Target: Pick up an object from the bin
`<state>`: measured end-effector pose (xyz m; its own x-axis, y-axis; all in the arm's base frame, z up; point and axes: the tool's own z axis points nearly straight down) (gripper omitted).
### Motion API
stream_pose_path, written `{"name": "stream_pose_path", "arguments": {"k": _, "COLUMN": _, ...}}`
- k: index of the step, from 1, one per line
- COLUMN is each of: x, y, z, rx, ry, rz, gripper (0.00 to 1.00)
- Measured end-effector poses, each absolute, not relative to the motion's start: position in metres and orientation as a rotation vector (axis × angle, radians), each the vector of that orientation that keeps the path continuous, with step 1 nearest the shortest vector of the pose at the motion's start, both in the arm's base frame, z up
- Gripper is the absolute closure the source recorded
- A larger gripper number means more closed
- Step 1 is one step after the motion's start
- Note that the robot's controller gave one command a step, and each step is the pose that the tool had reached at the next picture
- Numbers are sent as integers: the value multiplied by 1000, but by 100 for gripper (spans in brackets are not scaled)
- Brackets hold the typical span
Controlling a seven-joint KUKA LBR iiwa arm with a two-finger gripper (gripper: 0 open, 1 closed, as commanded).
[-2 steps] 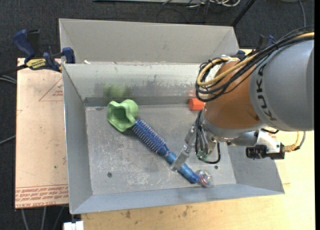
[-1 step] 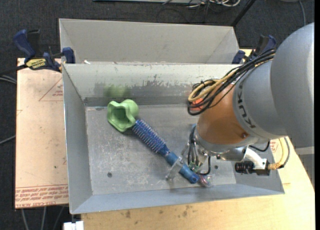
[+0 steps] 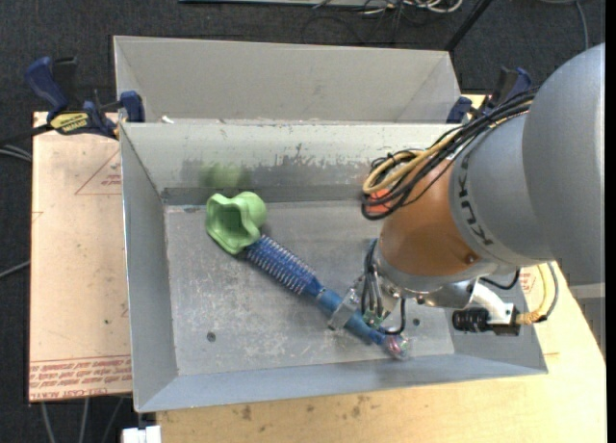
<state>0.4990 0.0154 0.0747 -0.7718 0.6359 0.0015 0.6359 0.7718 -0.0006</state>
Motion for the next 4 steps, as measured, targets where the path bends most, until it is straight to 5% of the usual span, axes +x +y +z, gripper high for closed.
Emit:
{"name": "stream_pose_path", "arguments": {"k": 1, "x": 543, "y": -7, "z": 204, "rx": -1081, "ry": -2960, "rz": -3, "gripper": 100}}
{"name": "stream_pose_path", "arguments": {"k": 2, "x": 541, "y": -6, "z": 200, "rx": -1077, "ry": -2952, "rz": 0, "gripper": 0}}
{"name": "stream_pose_path", "arguments": {"k": 3, "x": 536, "y": 6, "z": 85, "rx": -1658, "ry": -2667, "rz": 1, "gripper": 0}}
{"name": "stream_pose_path", "arguments": {"k": 4, "x": 618, "y": 35, "z": 70, "rx": -1970, "ry": -2449, "rz": -3, "gripper": 0}}
